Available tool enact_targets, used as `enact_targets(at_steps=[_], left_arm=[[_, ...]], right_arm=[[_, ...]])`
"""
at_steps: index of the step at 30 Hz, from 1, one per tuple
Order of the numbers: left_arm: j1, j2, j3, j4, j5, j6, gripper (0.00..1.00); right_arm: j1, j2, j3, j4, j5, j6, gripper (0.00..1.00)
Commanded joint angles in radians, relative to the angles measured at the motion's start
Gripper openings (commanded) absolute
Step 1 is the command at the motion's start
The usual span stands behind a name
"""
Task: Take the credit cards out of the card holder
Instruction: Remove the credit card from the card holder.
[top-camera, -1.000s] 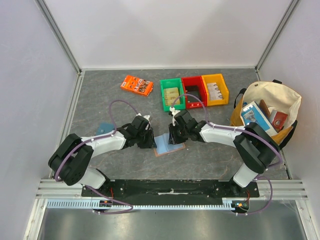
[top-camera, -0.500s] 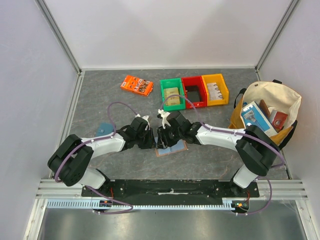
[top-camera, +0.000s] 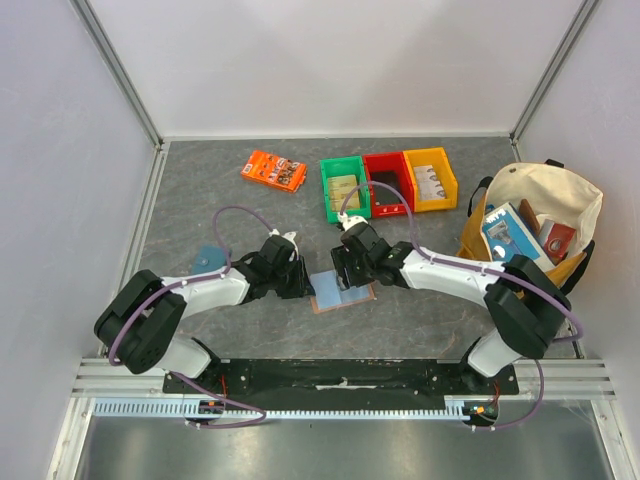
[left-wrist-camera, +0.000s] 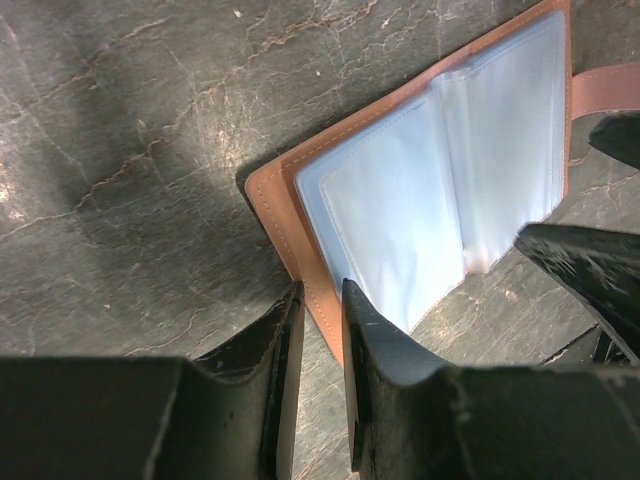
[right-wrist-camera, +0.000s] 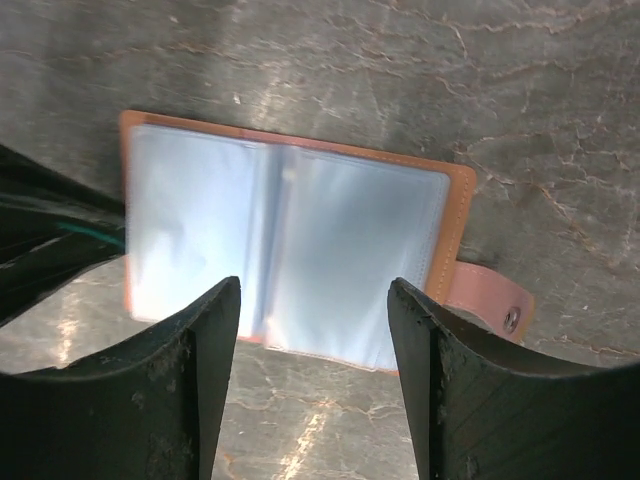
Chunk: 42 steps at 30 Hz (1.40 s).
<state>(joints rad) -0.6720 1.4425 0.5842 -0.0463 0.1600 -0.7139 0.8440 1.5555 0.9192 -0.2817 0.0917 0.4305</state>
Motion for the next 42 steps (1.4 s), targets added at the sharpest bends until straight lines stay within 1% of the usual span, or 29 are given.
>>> enact_targets(at_steps=[1,8,11,14,18,21,24,28,30,31,33,34,35,37,40,42], left_arm=[[-0.009,-0.002,-0.034,-0.038,-0.019,-0.019,0.28],[-0.009,-0.004,-0.037,-0.038,-0.016,-0.022,0.28],[-0.009,-0.004,-0.037,-0.037,-0.011,-0.024,0.27],[-0.009,0.001,-0.037,-0.029,-0.004,-0.025,0.27],[-0.009,0.006,-0.037,-0.018,0.012,-0.035,0.27],[-0.011,0.002,-0.041,-0.015,0.010,-0.038,0.27],[-0.011,0.004,-0.046,-0.010,0.009,-0.041,0.26],[-0.009,0.002,-0.050,-0.004,0.007,-0.048,0.26],[-0.009,0.004,-0.052,-0.001,0.009,-0.052,0.26],[-0.008,0.002,-0.053,0.000,0.007,-0.053,0.26],[-0.008,0.002,-0.055,-0.001,0.004,-0.055,0.26],[-0.009,-0.001,-0.057,-0.001,0.004,-0.056,0.26],[-0.009,-0.001,-0.058,-0.001,0.003,-0.058,0.26],[-0.009,-0.005,-0.061,0.000,0.001,-0.058,0.26],[-0.009,-0.007,-0.060,0.000,0.001,-0.056,0.26],[-0.009,-0.005,-0.061,0.000,0.001,-0.058,0.26]], right_arm=[[0.000,0.047,-0.014,-0.010,0.075,0.034,0.69],[0.000,0.100,-0.025,-0.001,0.082,0.054,0.72],[0.000,0.103,-0.036,0.019,0.031,0.054,0.71],[0.000,0.112,-0.040,0.050,-0.042,0.060,0.64],[0.001,0.130,-0.043,0.110,-0.162,0.071,0.49],[0.001,0.126,-0.036,0.153,-0.225,0.068,0.40],[0.007,0.110,-0.007,0.190,-0.291,0.062,0.35],[0.046,0.094,0.061,0.194,-0.363,0.007,0.34],[0.070,0.092,0.098,0.174,-0.395,-0.025,0.35],[0.079,0.087,0.113,0.149,-0.392,-0.044,0.38],[0.083,0.066,0.125,0.092,-0.307,-0.056,0.44],[0.083,0.049,0.121,0.063,-0.229,-0.053,0.48],[0.072,0.031,0.106,0.037,-0.155,-0.049,0.52],[0.035,-0.001,0.070,-0.002,-0.060,-0.015,0.61],[-0.022,-0.046,0.004,-0.028,0.044,0.019,0.72],[-0.052,-0.058,-0.025,-0.036,0.068,0.024,0.77]])
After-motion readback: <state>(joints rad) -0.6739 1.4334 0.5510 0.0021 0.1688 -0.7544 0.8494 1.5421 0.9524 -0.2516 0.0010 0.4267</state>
